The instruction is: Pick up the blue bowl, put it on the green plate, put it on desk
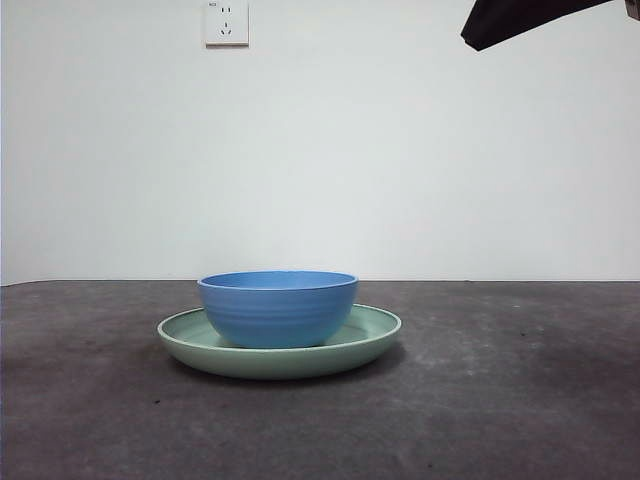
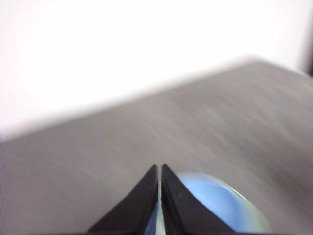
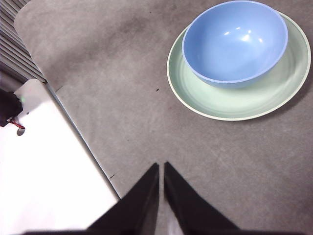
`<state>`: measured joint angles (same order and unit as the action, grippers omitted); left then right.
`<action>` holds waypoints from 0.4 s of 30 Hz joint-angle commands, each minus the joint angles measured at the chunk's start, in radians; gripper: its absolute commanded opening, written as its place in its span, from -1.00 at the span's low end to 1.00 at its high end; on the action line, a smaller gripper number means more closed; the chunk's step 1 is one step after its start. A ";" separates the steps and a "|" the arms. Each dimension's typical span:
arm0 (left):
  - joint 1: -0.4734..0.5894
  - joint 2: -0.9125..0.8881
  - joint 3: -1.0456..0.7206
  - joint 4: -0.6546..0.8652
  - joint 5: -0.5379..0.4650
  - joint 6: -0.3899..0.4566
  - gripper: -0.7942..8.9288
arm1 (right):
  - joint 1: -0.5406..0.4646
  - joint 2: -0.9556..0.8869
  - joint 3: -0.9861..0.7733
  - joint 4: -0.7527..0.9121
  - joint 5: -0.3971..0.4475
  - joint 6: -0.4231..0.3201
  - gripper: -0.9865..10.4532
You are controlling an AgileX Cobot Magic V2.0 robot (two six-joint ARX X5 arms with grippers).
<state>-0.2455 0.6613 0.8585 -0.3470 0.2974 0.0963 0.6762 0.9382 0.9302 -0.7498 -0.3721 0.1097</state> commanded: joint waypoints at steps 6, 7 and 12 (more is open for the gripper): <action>0.175 -0.238 -0.247 0.305 -0.203 0.073 -0.82 | 0.010 0.006 0.006 0.010 -0.001 0.009 -0.81; 0.187 -0.261 -0.280 0.319 -0.214 0.076 -0.82 | 0.010 0.006 0.006 0.010 -0.001 0.010 -0.81; 0.239 -0.381 -0.463 0.328 -0.231 0.076 -0.82 | 0.010 0.006 0.006 0.010 -0.001 0.009 -0.81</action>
<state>-0.0109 0.2905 0.4156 -0.0273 0.0719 0.1574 0.6762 0.9382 0.9302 -0.7498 -0.3721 0.1101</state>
